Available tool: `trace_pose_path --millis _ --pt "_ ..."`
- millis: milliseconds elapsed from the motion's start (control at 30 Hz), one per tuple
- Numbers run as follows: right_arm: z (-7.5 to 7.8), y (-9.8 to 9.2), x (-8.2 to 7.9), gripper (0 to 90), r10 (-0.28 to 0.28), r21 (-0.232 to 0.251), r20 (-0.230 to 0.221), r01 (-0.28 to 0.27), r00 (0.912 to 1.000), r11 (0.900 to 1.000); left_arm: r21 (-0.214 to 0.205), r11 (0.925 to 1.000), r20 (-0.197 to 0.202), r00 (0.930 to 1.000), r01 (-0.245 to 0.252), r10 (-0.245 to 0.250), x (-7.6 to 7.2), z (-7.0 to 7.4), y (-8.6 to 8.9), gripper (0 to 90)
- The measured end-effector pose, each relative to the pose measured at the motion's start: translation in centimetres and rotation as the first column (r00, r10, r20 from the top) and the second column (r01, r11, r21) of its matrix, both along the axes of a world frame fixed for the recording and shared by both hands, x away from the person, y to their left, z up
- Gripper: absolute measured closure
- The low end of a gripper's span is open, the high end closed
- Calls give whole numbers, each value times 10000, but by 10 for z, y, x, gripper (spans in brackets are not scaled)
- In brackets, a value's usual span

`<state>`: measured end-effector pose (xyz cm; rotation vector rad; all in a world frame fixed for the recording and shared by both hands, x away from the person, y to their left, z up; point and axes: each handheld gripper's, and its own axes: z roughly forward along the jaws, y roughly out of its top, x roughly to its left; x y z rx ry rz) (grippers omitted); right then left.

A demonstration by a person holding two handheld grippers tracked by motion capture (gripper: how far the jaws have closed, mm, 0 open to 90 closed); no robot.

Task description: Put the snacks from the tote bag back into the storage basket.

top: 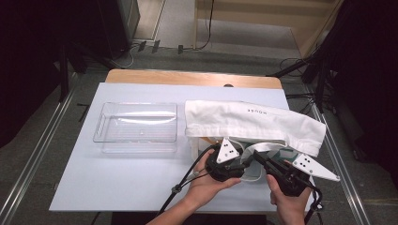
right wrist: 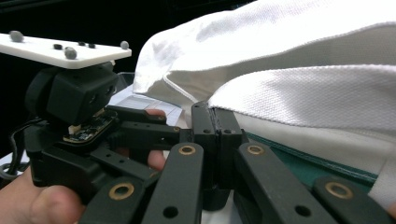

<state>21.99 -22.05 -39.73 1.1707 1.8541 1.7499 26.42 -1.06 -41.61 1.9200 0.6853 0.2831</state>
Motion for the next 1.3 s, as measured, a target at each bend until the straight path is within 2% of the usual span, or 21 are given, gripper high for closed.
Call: trace_pose_path --millis 67,133,267,333,433,533,600,667,700,733,767,967,1000,1033,1067,1100,1133,1167,1200,1233,1300 --pt "-1 -1 0 900 -19 -28 35 20 10000 10000 33 9999 101 9998 -159 158 0 2 1 781" --pt "-1 -1 0 899 -131 -56 5 131 9999 9999 57 9996 107 9996 -270 269 1 4 3 871" --pt "-3 -4 -3 774 -449 -274 222 455 9987 9986 -86 9983 99 9983 -575 576 5 11 10 881" --pt "-7 -8 -7 706 -811 -281 243 818 9964 9963 -153 9976 116 9976 -677 679 6 14 13 882" --pt "-18 -21 -12 696 -1551 -63 -8 1551 9879 9879 -183 9970 198 9970 -750 754 6 18 17 882" --pt "-31 -35 -16 668 -2451 -79 -510 2450 9682 9695 -244 9965 304 9963 -794 801 5 23 21 882" --pt "-39 -45 -16 612 -3076 -32 -934 3087 9469 9512 -294 9961 409 9956 -827 839 6 27 23 882" --pt "-45 -50 -15 535 -3577 -126 -1112 3586 9272 9334 -347 9957 477 9950 -865 881 6 30 24 882" --pt "-47 -51 -14 494 -3740 -183 -1143 3744 9204 9271 -361 9952 498 9944 -913 930 6 32 25 881" --pt "-49 -52 -11 444 -3989 -182 -1326 4001 9074 9163 -401 9949 505 9942 -926 946 6 34 26 882" --pt "-50 -52 -10 422 -4129 -205 -1387 4143 9001 9099 -418 9950 556 9941 -910 933 6 36 27 882" --pt "-48 -46 2 365 -4286 143 -1600 4362 8892 8997 -535 9941 653 9930 -947 982 7 43 32 881" --pt "-47 -44 5 356 -4418 139 -1683 4503 8812 8928 -532 9941 667 9930 -941 976 7 44 33 881" --pt "-47 -43 7 343 -4619 105 -1714 4705 8702 8824 -594 9936 656 9928 -966 1004 7 45 34 881" --pt "-46 -44 8 334 -5016 13 -1682 5090 8486 8608 -624 9932 671 9924 -987 1028 7 46 36 881" --pt "-45 -47 8 330 -5246 149 -1758 5351 8330 8446 -636 9927 694 9919 -1021 1065 7 46 36 881" --pt "-45 -48 8 319 -5399 234 -1819 5525 8218 8332 -677 9921 703 9914 -1056 1103 7 47 38 880" --pt "-44 -51 7 321 -5679 147 -1783 5792 8036 8150 -677 9921 703 9914 -1056 1103 7 47 38 880" --pt "-44 -52 6 326 -5808 81 -1806 5917 7937 8061 -713 9915 709 9910 -1085 1135 8 49 40 880" --pt "-45 -52 4 332 -5814 34 -1769 5912 7942 8065 -713 9915 709 9910 -1085 1135 8 49 40 880" --pt "-48 -48 -1 350 -5573 -72 -1843 5659 8096 8244 -865 9893 709 9897 -1178 1241 10 53 42 880"
